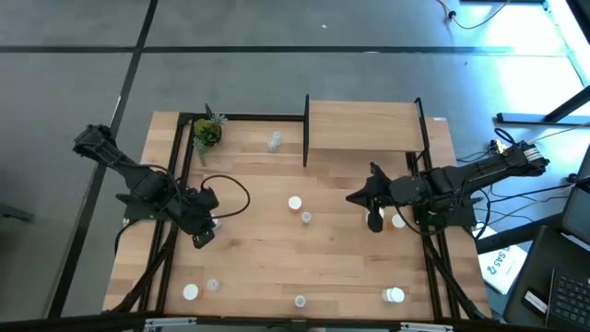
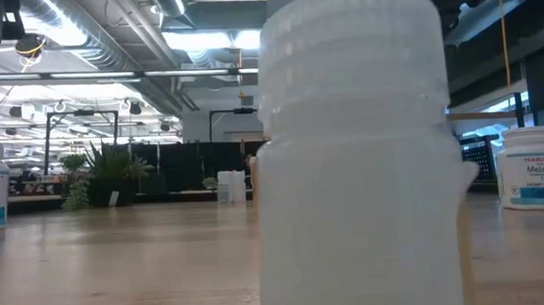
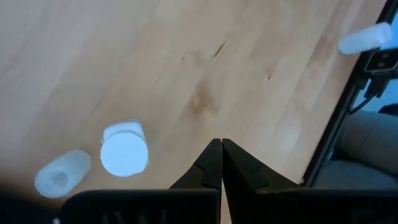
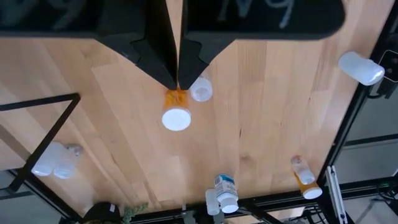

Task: Pick and place medicine bottles onto shelf by color
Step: Put the left white pill bottle on the shelf

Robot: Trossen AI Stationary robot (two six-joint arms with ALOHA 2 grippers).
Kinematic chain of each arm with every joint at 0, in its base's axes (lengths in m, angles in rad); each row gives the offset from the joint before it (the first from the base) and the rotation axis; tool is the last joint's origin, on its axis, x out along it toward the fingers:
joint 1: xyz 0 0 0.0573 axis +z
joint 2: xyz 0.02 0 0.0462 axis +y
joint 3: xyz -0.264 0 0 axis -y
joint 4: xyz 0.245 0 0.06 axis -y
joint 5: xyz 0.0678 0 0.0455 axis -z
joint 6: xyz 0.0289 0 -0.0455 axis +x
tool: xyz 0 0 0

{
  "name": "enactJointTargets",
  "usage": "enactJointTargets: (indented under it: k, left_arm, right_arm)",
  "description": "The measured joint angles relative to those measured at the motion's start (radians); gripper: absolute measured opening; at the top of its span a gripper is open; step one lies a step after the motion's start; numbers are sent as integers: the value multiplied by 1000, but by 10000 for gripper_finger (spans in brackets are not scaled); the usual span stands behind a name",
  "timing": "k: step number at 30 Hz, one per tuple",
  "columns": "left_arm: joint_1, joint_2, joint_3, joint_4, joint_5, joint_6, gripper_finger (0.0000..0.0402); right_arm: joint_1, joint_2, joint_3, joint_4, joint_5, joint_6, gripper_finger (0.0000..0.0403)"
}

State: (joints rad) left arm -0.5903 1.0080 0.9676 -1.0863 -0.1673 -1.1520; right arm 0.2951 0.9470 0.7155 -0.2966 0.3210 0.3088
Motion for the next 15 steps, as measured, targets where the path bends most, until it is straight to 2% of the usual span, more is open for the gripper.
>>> enactJointTargets:
  k: [6,15]
  left_arm:
    - [0,0,0,3,-7,85,0]
    - [0,0,0,-17,-7,84,0]
  right_arm:
    - [0,0,0,0,0,-1,19]
    - [0,0,0,0,0,0,19]
